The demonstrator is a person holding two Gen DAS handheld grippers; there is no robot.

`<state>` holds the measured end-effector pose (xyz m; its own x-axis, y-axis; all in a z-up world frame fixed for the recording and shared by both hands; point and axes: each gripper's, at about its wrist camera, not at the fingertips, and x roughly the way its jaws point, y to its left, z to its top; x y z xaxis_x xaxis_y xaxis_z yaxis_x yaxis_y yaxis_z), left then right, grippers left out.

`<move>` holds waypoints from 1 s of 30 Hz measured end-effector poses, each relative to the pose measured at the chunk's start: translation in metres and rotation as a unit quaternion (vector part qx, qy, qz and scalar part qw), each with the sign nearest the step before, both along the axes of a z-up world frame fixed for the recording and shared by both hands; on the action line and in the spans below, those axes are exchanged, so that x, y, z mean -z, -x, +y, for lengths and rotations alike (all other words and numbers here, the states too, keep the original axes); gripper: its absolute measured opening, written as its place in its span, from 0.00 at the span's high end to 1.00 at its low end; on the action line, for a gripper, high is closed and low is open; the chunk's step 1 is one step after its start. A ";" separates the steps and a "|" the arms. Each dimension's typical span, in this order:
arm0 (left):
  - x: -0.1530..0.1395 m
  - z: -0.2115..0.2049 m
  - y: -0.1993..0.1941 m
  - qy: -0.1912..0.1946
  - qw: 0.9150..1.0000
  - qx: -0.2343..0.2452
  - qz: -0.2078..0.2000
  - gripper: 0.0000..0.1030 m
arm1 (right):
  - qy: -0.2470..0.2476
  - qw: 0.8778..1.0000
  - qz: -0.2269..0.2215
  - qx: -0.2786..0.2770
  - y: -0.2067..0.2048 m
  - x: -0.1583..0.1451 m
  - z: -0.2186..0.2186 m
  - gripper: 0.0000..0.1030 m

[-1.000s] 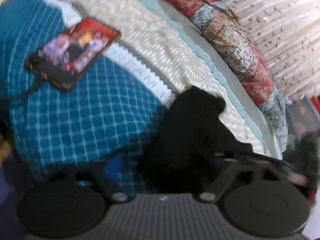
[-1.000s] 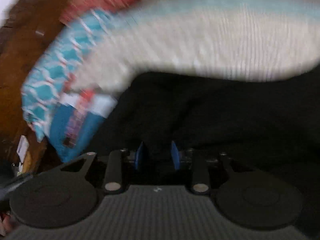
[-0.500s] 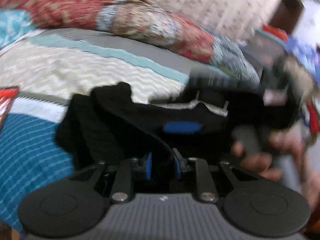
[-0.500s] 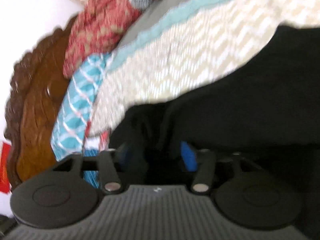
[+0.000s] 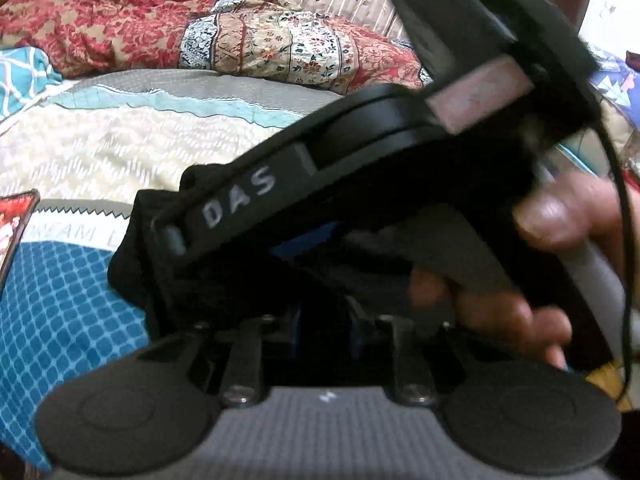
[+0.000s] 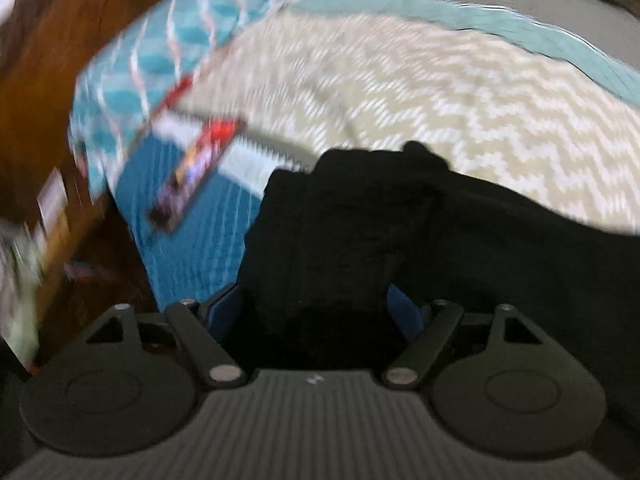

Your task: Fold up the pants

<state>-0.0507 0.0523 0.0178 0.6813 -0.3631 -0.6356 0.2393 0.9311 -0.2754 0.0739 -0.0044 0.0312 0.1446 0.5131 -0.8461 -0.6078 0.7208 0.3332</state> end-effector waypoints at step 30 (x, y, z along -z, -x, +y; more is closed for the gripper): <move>0.032 0.103 -0.051 0.093 0.989 -0.110 0.040 0.56 | -0.096 0.977 -0.010 0.190 -0.010 -0.009 -0.077 0.40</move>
